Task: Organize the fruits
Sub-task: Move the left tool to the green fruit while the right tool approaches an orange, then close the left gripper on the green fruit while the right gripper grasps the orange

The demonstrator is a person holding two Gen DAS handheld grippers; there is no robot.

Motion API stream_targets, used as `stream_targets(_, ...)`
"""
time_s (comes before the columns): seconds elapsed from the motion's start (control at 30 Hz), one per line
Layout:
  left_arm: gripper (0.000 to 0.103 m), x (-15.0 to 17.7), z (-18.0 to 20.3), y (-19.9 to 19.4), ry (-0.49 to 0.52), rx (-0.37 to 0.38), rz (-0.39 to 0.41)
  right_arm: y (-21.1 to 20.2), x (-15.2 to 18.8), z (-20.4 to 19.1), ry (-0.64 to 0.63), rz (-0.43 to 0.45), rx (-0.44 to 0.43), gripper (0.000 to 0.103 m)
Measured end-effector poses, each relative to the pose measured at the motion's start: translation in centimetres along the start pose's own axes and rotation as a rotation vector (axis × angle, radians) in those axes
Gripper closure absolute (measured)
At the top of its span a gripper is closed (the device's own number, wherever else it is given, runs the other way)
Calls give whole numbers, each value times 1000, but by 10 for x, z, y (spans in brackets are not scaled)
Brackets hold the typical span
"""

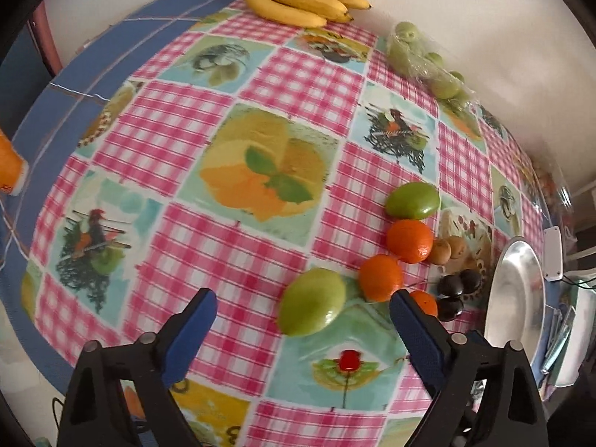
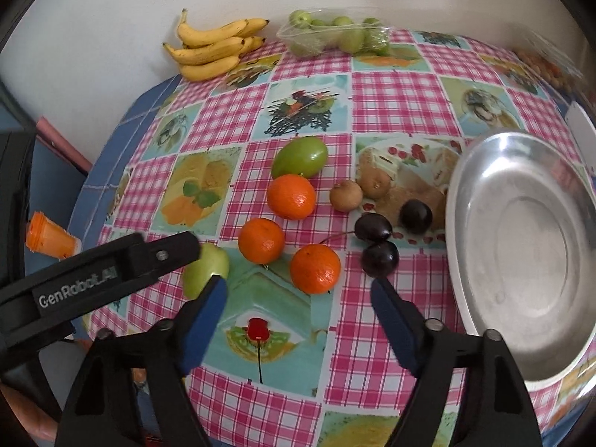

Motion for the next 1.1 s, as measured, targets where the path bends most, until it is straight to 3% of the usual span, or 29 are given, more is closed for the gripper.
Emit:
stream_targets(0.13,13,2,6,10,13,-3,-26,11,-2,-2,-13,-26,12,40)
stream_targets(0.3,22,4,8,21,31,-9,-44,22,-4,3,-5,-54,31,44)
stream_targets(0.37,32,6,8,23,35,-8,-55,26,-4,4,-1,-65,32,48)
stream_targets(0.53,47,9,10,26,29,8,-76,34,-1,5,-2,-83,47,58)
stream_targets(0.67,54,10,12,25,36,13,-72,41,-3,5,1,-92,57,61)
stream_targets(0.73,55,10,11,27,30,19,-78,45,-3,6,3,-101,58,64)
stream_targets(1.1,57,10,4,42,-11,20,-89,54,-5,6,-4,-115,58,65)
Point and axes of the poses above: each gripper's, at about its wrist camera, not at the fingertips, and y roughly the way its jaws point, z to its right, x to its underside, the point moved 6 cm from there along y, roughly the way its jaws point, and after that the axes turned 1 degree about -x, right-handed, at the moved point
